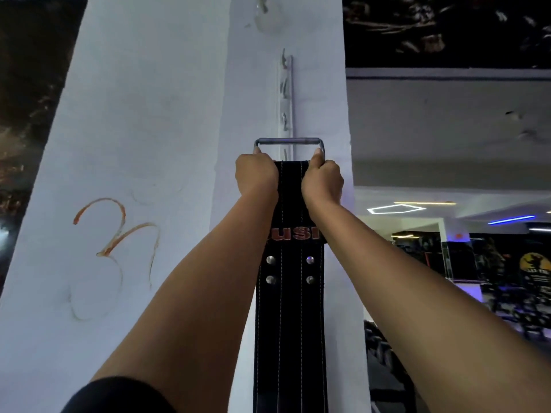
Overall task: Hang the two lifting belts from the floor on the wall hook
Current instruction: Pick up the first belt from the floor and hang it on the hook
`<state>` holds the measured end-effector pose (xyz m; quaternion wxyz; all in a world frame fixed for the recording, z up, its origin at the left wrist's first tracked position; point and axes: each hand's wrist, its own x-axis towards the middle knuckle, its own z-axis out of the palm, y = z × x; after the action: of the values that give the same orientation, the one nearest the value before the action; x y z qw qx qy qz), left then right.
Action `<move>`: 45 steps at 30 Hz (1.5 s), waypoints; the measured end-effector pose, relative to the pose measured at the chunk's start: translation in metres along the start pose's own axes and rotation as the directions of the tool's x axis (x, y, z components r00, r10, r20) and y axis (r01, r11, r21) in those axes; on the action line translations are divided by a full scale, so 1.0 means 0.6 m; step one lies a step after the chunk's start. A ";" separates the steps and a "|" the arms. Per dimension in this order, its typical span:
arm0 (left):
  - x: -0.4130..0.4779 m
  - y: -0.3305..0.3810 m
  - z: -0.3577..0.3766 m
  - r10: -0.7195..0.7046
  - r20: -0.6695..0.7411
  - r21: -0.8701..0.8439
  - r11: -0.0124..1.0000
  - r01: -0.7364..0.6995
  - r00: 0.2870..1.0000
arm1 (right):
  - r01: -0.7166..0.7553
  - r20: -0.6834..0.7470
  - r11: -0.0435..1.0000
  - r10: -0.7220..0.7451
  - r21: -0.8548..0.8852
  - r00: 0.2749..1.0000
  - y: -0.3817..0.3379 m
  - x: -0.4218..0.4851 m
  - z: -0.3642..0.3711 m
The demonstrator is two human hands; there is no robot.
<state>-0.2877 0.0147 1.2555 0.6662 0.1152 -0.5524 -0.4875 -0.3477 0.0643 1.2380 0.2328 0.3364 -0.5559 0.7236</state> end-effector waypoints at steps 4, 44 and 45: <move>0.025 -0.024 0.018 -0.024 0.013 0.018 1.000 0.024 1.000 | -0.026 0.025 1.000 0.026 -0.010 0.999 0.027 0.026 0.015; -0.047 -0.065 -0.055 0.061 0.248 0.403 0.901 -0.160 0.967 | 0.020 0.141 0.978 0.010 -0.205 0.990 0.033 -0.067 -0.025; -0.053 -0.065 -0.061 0.052 0.259 0.402 0.902 -0.157 0.965 | 0.018 0.153 0.976 0.016 -0.218 0.988 0.035 -0.076 -0.032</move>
<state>-0.2741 0.0061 1.1954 0.5788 0.1654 -0.7265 -0.3312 -0.3364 0.0786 1.1876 0.2253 0.3639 -0.6483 0.6297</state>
